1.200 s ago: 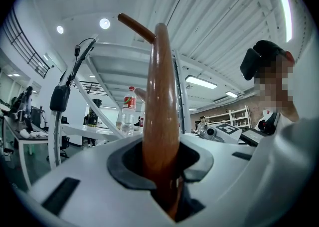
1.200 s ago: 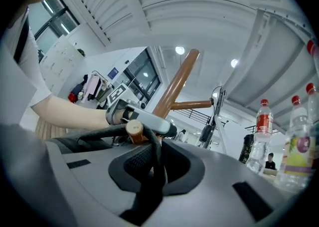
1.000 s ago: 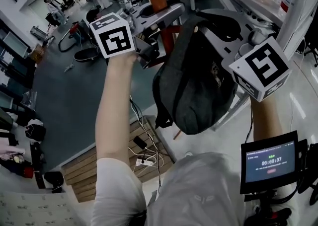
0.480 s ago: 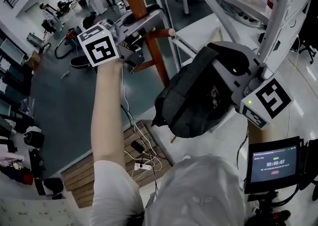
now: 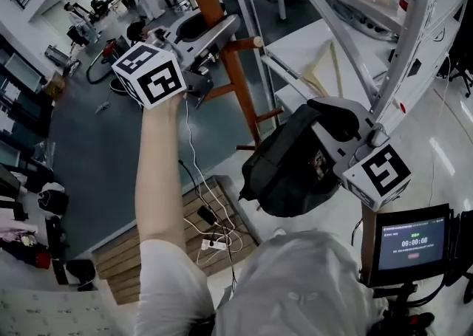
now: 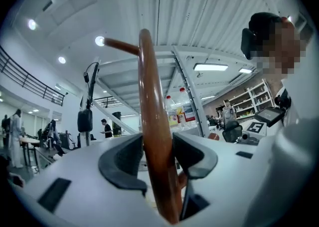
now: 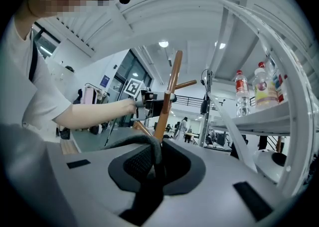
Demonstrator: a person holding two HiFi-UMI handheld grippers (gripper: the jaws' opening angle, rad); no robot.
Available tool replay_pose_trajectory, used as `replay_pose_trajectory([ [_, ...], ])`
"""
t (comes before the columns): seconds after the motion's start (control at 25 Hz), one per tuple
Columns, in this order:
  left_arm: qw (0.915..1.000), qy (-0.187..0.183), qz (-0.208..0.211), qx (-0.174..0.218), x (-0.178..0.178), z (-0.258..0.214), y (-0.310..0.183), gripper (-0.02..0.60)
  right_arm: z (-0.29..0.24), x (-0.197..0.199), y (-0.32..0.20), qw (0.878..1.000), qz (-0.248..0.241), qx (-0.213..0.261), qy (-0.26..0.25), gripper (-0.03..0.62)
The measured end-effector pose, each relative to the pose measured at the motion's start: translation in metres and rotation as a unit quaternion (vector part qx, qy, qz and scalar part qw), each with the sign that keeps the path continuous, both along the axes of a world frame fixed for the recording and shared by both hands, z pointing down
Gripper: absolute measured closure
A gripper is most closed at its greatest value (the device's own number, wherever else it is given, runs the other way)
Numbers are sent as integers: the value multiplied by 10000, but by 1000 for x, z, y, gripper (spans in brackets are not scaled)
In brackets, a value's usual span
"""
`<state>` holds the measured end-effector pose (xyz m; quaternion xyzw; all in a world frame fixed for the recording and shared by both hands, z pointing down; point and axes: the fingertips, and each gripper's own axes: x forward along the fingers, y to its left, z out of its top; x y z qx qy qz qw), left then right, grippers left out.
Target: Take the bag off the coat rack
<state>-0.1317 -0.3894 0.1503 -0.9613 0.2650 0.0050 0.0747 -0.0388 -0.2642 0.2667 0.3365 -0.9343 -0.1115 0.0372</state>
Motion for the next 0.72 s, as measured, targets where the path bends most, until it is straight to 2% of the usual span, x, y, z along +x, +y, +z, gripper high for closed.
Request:
replay_pose_trajectory([
  [0.2,9995,69,-313,-55,-27,-5,5,349,-1,-5,3,9999,-78,-127,-84,548],
  [0.44,9963,184,-765,358,-72,-28,57,347,-3,-4,8,9994,-114,-314,-57,548],
  [0.52,9950,33,-849,524,-86,-20,83,348,3,-8,7,9991,-134,-413,8,548],
  [0.6,9936,-298,-862,662,-91,-2,110,348,11,-10,7,9986,-120,-509,68,548],
  [0.72,9938,-783,-610,499,-82,49,145,348,24,-12,4,9979,-48,-635,143,548],
])
